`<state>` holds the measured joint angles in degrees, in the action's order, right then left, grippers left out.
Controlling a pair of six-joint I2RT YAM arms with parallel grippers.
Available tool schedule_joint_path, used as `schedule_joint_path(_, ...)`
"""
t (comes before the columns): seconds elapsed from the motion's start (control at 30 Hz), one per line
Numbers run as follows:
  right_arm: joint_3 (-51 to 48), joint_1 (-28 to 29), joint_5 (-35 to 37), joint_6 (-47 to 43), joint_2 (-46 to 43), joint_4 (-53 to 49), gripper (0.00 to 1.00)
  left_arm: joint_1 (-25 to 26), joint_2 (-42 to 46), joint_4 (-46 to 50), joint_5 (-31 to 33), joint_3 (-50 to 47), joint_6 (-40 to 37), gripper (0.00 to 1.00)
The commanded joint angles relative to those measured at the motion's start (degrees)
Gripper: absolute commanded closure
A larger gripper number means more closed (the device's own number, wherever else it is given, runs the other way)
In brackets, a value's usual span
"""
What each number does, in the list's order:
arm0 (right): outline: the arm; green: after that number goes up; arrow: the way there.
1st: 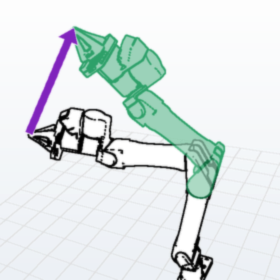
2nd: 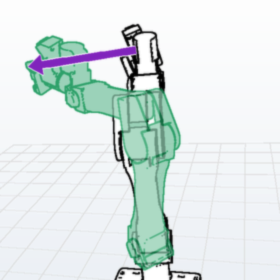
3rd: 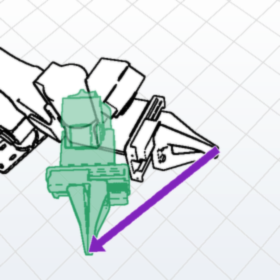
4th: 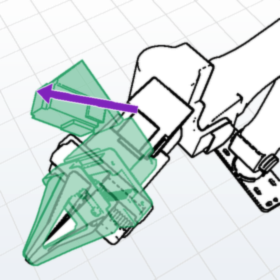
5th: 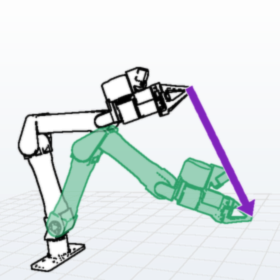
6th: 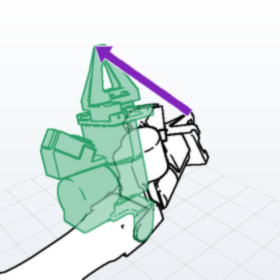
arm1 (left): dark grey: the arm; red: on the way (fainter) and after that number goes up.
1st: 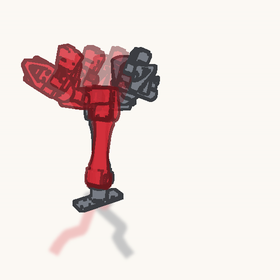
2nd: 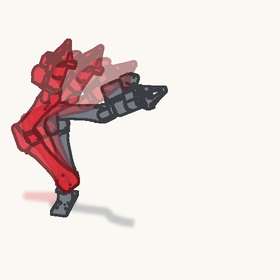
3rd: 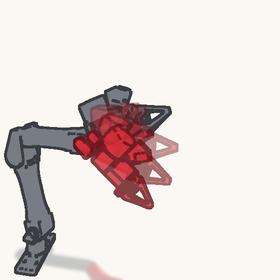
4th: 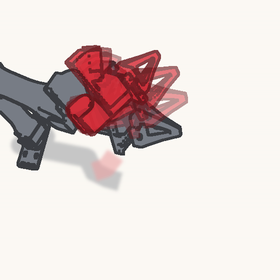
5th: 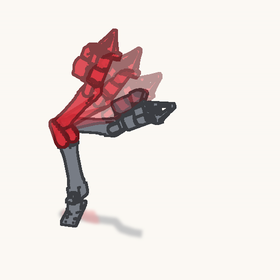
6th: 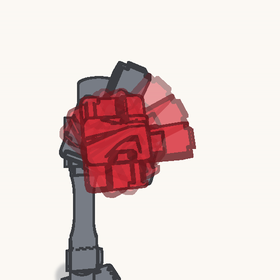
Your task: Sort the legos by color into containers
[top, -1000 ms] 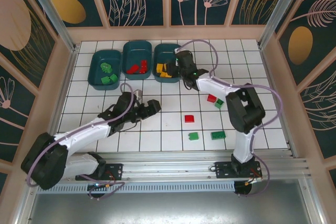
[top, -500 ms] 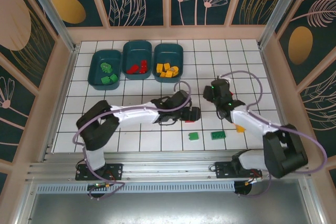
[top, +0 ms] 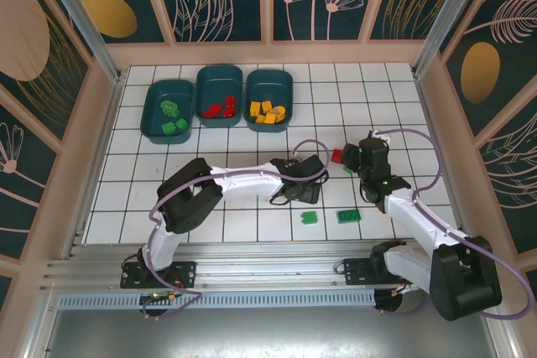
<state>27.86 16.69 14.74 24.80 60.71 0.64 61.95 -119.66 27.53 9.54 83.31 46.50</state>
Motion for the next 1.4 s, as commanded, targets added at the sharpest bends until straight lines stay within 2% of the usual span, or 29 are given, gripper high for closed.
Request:
schedule_joint_path(0.0,-0.9,-0.4,-0.9,0.6,-1.8,1.0,0.32,0.1,-2.4,2.5,1.3,2.4,1.5,0.25)
schedule_joint_path(0.13,-1.2,-0.4,-1.7,0.6,-2.9,1.0,0.32,0.1,-3.2,1.7,1.3,1.8,2.8,0.35)
schedule_joint_path(0.4,-1.8,-0.4,-2.6,0.8,-4.5,1.5,0.33,0.1,0.5,-2.1,0.1,-3.7,4.6,0.51)
schedule_joint_path(0.57,-2.0,-0.3,-3.0,1.0,-4.2,1.9,0.33,0.1,2.8,-1.9,0.9,-4.2,4.2,0.55)
schedule_joint_path(0.73,-1.9,-0.4,-3.0,0.8,-4.5,1.5,0.33,0.1,3.3,-1.8,1.2,-4.0,3.7,0.63)
schedule_joint_path(1.2,-1.9,-0.4,-3.4,0.8,-4.2,1.9,0.34,-0.2,8.1,1.0,5.7,-2.8,1.2,0.69)
schedule_joint_path(1.37,-1.9,-0.3,-4.0,0.8,-4.1,2.1,0.34,-4.6,10.9,1.6,5.5,-3.1,-1.1,0.7)
